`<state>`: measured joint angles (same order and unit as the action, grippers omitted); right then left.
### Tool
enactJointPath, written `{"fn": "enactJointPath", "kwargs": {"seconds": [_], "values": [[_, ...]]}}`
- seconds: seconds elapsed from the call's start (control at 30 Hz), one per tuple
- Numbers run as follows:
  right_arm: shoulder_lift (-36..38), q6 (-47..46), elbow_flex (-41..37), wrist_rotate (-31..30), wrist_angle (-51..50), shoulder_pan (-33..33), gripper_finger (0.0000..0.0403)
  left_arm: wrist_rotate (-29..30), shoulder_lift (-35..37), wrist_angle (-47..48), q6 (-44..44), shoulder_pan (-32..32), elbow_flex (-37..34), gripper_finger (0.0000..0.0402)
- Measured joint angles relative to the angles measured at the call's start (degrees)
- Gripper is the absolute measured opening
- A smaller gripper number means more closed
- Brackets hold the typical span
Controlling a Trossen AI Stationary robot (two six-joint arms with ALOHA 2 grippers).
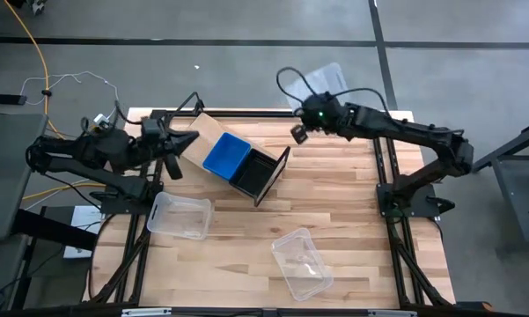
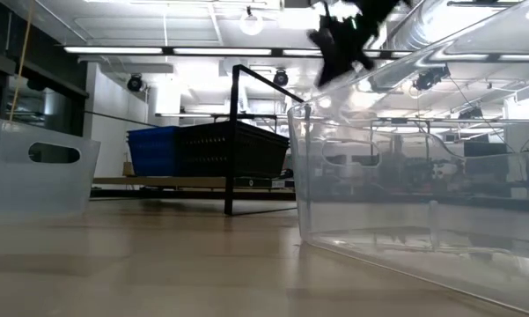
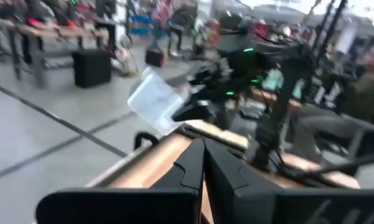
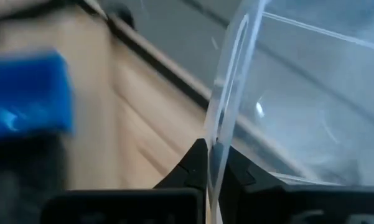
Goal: Stack baskets on shelf by color
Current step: Put the top transparent bin on the shelf
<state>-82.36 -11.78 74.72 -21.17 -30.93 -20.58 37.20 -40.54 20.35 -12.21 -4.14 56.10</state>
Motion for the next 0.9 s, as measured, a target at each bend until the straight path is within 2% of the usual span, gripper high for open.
{"fn": "enactJointPath", "kwargs": {"seconds": [0.17, 0.3, 0.53, 0.7, 0.9], "values": [[-6.3, 3.0, 13.6, -2.4, 3.7, 5.8, 0.0001, 3.6, 1.5, -3.8, 4.2, 0.0, 0.0, 0.0000], [-13.6, 4.8, 22.3, -1.8, 4.9, 9.1, 0.0001, 4.3, 1.8, -4.3, 6.5, 0.0, 0.0, 0.0000], [-22.3, 6.3, 31.9, 3.6, -6.1, 12.5, 0.0000, 5.1, 0.7, -3.5, 8.3, 0.0, 0.0, 0.0012], [-23.6, 6.7, 32.4, 3.8, -10.5, 15.2, 0.0000, 3.7, -3.4, -1.5, 14.1, 0.0, 1.8, 0.0073], [-23.8, 6.7, 32.4, 3.9, -12.0, 16.5, 0.0000, 2.0, -13.2, 9.0, 23.5, 0.0, 11.0, 0.0175]]}}
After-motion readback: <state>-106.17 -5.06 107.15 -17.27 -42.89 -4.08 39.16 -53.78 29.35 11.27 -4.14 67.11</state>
